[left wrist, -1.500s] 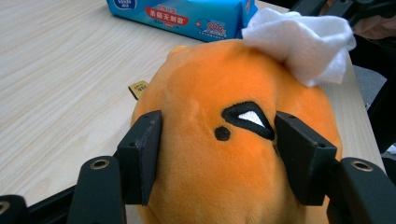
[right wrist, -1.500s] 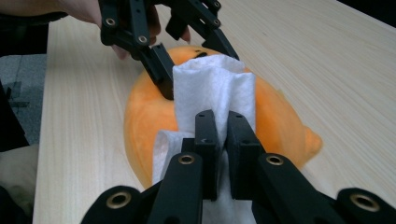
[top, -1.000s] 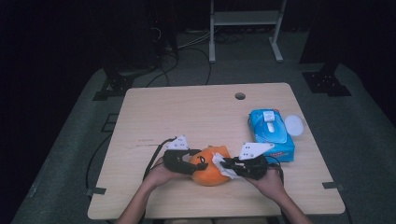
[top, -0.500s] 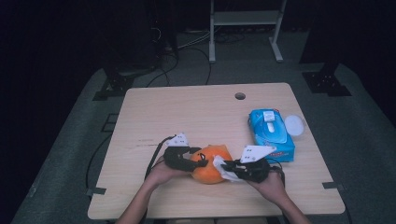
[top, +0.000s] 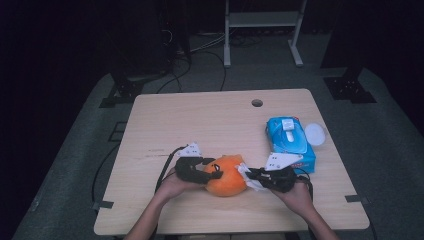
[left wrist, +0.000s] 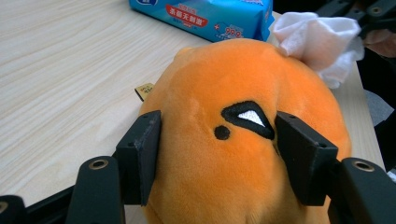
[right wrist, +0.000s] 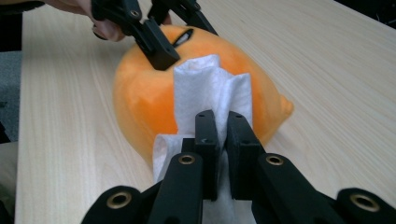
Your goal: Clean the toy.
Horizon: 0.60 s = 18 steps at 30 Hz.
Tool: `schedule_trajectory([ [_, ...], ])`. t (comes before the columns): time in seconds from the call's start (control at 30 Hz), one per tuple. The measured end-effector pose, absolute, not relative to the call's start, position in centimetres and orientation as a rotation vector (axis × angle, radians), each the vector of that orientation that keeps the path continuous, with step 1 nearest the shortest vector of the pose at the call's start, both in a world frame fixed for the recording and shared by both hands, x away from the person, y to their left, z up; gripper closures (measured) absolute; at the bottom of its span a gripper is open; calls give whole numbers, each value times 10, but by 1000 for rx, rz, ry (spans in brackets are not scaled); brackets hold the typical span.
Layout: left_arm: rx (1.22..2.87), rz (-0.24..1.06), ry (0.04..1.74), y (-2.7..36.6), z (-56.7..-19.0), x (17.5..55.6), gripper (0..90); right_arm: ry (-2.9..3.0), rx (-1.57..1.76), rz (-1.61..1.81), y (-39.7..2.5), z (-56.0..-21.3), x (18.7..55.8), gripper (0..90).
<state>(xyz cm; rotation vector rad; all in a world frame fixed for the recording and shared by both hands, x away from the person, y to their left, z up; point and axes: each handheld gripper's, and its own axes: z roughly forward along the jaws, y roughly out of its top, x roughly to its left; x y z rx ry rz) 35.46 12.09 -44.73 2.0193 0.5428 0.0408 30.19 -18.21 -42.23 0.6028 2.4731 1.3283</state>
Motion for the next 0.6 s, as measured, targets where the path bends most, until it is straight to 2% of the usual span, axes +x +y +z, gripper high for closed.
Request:
schedule_trajectory([
  [0.27, 2024, 36, 510, 120, -448, 352, 360, 2478, 585, 1323, -178, -421, 299, 836],
  [0.47, 2057, 67, 394, 114, -445, 343, 367, 2511, 480, 1341, -152, -419, 289, 836],
  [0.6, 2065, 70, 357, 115, -445, 341, 373, 2504, 507, 1369, -157, -419, 294, 837],
])
